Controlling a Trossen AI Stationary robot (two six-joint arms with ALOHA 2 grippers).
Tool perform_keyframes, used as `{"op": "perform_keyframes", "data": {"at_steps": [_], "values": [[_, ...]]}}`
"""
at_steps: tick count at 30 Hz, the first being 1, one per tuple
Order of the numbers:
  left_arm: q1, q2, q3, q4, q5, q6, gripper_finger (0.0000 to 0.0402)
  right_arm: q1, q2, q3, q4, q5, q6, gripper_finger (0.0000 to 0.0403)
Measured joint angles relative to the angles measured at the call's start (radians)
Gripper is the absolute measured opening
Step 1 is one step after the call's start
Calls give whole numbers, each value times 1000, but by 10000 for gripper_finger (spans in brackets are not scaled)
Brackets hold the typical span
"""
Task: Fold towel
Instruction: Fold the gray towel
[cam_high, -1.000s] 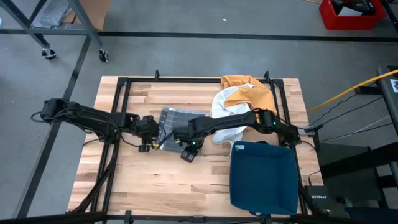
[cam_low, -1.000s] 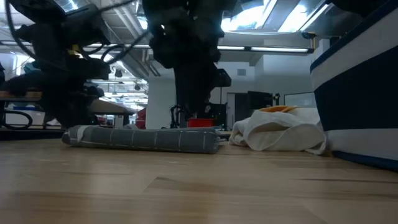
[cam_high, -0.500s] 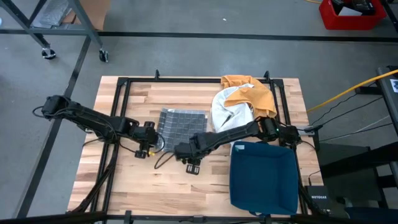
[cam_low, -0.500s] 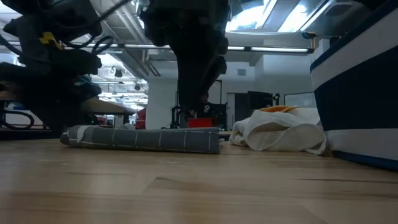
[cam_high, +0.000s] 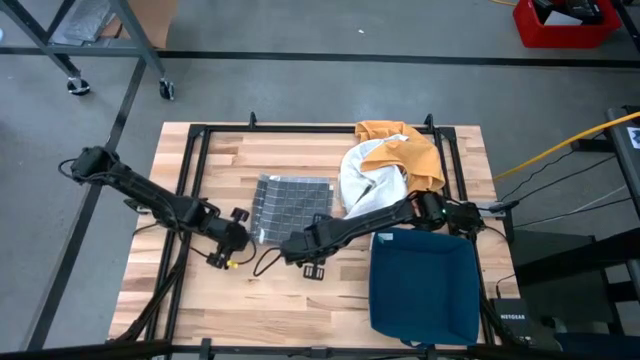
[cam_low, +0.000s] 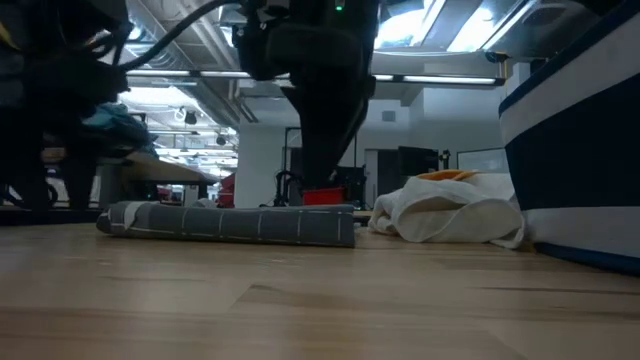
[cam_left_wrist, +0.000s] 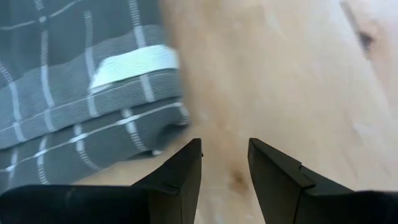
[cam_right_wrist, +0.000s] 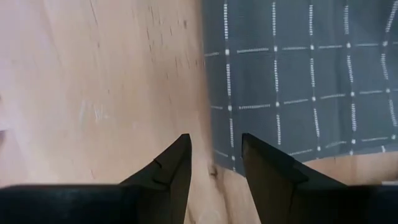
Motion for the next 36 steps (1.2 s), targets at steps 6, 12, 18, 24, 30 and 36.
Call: {"op": "perform_keyframes", "data": {"at_steps": [6, 12, 18, 24, 30, 36], "values": [[-65, 0, 0, 4, -9, -36, 122, 0, 16, -1, -5, 0, 0, 143], [-94, 0, 0, 6, -26, -43, 122, -2, 18, -1, -3, 0, 2, 143], [-94, 0, 0, 18, -27, -71, 122, -2, 18, -1, 7, 0, 3, 143], [-94, 0, 0, 140, -27, -145, 122, -5, 16, -1, -4, 0, 78, 143], [-92, 0, 0, 330, -34, -123, 122, -20, 7, 69, -181, 4, 132, 143], [-85, 0, 0, 492, -232, -24, 122, -29, 4, 158, -313, 76, 134, 143]]}}
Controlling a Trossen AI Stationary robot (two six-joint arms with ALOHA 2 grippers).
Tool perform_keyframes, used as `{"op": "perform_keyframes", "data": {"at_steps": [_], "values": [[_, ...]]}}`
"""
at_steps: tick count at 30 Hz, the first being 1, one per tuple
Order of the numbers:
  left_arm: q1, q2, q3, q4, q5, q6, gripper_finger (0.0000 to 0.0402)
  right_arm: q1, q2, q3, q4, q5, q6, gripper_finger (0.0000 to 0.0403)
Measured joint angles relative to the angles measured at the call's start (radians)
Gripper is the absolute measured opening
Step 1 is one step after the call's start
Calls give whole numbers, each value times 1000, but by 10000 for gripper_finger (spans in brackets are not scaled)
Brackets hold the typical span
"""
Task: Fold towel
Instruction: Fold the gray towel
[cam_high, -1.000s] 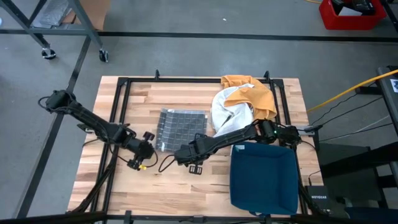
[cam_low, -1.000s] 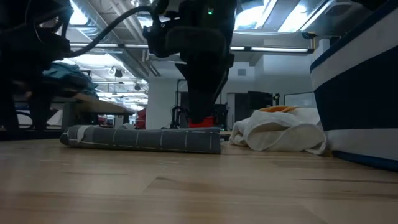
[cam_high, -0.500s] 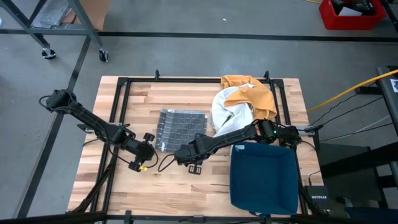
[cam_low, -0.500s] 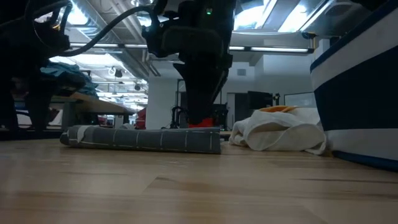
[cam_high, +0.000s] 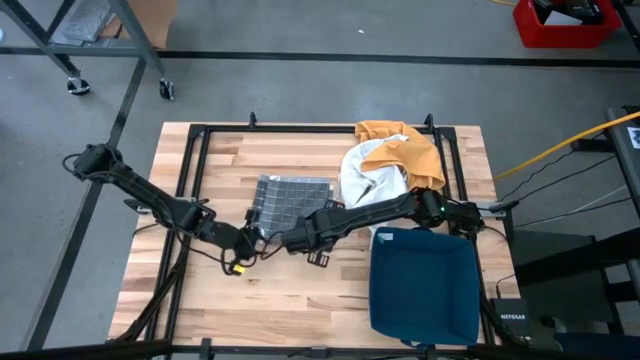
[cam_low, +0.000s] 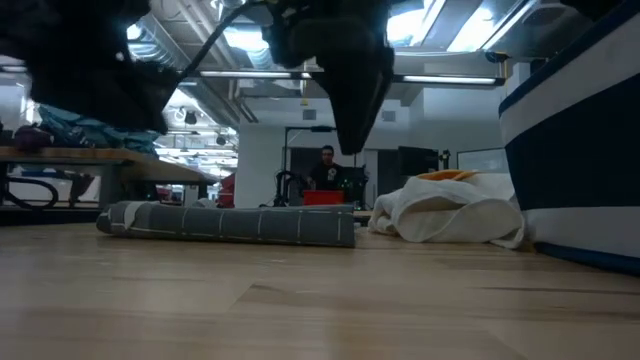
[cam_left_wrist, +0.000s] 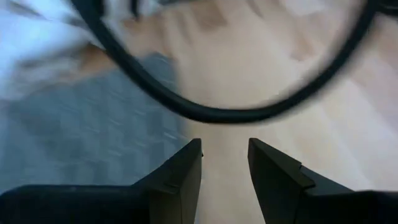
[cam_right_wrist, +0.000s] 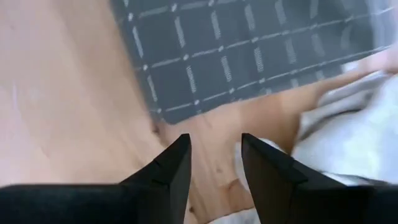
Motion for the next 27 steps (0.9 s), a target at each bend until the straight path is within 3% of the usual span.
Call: {"op": "perform_keyframes", "data": {"at_steps": [2, 9, 15, 22, 27], "values": [[16, 0, 0, 5, -45, 41, 122, -2, -1, 21, -5, 32, 0, 143], [123, 35, 0, 14, -50, 57, 122, -8, -1, 97, -7, 92, -1, 143], [212, 189, 0, 115, -40, 45, 118, -6, -18, 126, 10, 122, -1, 143], [253, 335, 0, 396, -34, 67, 70, -6, -38, 127, 4, 123, -1, 143], [294, 397, 0, 453, -34, 78, 26, -6, -39, 130, -1, 124, -1, 143]]}}
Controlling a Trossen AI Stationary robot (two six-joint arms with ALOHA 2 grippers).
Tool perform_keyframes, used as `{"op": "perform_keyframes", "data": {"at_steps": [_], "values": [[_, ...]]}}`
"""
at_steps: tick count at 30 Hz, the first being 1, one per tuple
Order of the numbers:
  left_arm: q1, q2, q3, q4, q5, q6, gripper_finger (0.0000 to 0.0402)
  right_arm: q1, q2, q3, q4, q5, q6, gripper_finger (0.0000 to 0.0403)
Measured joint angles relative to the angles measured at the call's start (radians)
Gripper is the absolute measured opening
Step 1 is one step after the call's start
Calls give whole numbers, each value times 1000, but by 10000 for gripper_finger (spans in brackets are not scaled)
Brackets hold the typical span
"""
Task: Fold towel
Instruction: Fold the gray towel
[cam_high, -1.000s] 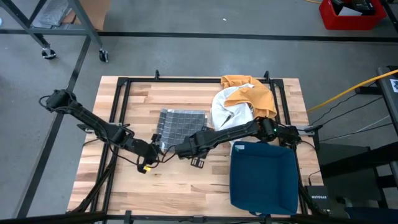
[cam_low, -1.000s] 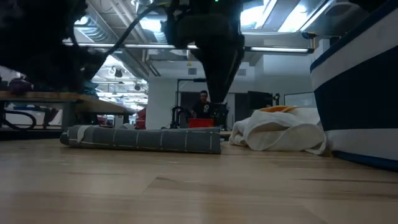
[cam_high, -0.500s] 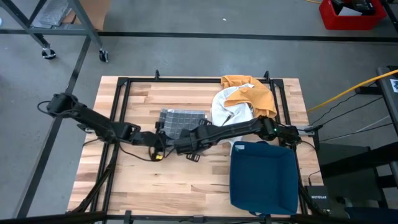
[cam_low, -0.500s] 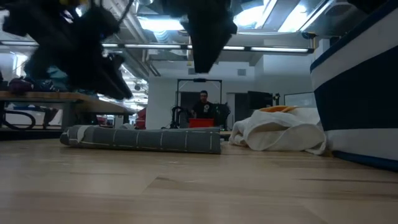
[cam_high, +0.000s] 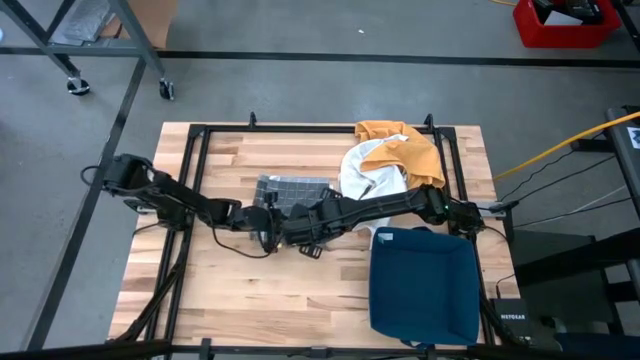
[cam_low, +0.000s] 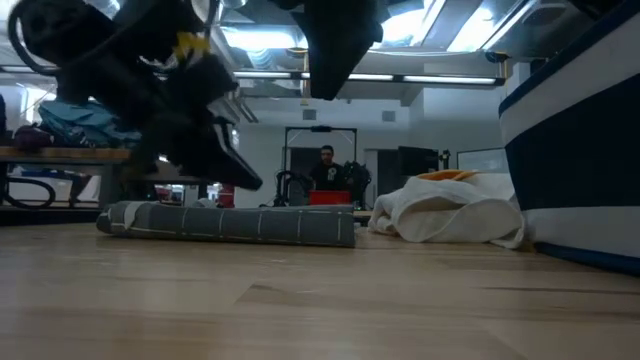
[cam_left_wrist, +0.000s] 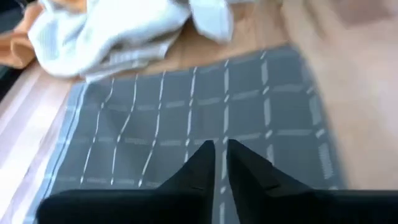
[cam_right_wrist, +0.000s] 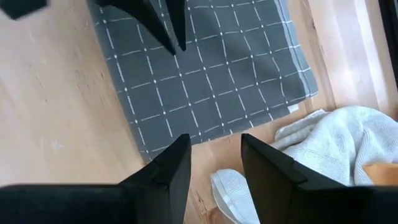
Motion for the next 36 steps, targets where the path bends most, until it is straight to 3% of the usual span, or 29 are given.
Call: {"op": "perform_keyframes", "data": {"at_steps": [4, 10, 16, 21, 26, 31, 36], "values": [[36, 50, 0, 1, 25, -2, 3, 0, 0, 0, 3, 0, 0, 143], [82, 131, 0, 5, 56, -3, 5, 0, 0, 1, 9, 0, 0, 143], [150, 159, 3, 14, 48, -98, 4, 0, 0, 1, 6, 0, 0, 143], [226, 160, 2, 2, -27, -100, 1, 0, 0, 1, 6, 0, 0, 143], [313, 159, 2, -34, -39, -59, 4, 0, 0, 1, 2, 0, 0, 143], [385, 153, 3, -125, -51, -57, 3, 0, 0, 1, 1, 0, 0, 143], [427, 146, 6, -227, -138, -60, 1, 0, 0, 1, -5, 0, 0, 143]]}}
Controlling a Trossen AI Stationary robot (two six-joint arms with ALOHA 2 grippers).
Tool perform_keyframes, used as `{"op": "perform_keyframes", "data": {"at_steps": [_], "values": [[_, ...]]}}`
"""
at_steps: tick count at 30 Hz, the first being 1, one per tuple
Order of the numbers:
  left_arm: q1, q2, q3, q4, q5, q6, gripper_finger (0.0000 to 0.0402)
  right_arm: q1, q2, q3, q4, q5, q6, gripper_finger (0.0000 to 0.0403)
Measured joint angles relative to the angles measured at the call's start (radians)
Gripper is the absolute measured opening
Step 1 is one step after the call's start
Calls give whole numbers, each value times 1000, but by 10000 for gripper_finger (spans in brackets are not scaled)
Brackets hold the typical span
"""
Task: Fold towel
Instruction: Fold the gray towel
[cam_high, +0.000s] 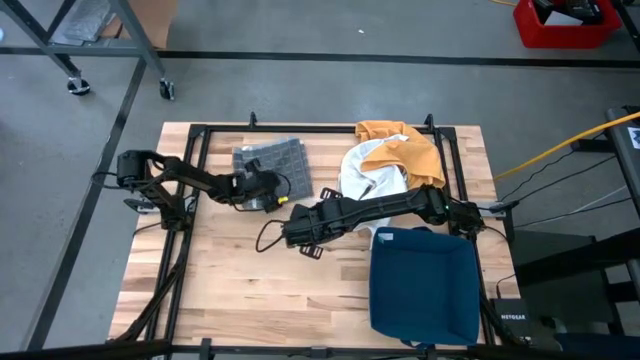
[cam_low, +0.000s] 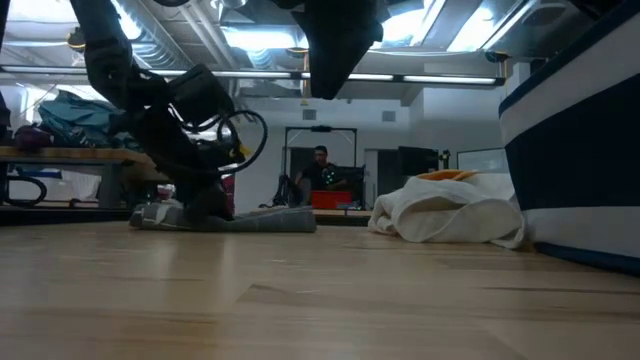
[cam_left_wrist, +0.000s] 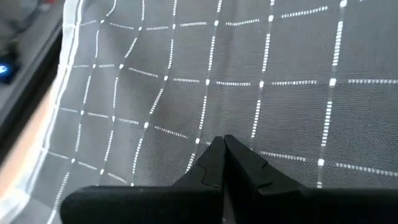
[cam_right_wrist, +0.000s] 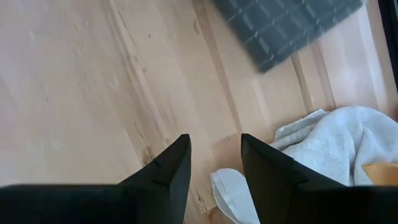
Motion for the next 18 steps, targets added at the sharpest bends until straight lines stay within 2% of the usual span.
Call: {"op": "perform_keyframes", "data": {"at_steps": [9, 14, 18], "values": [[20, -83, -6, -240, -125, 25, 2, 0, 0, 0, -21, 0, 0, 143], [21, -143, -9, -365, -151, 23, 3, 0, 0, 0, -20, 0, 0, 143], [21, -155, -9, -378, -153, 15, 3, 0, 0, 0, -18, 0, 0, 143]]}}
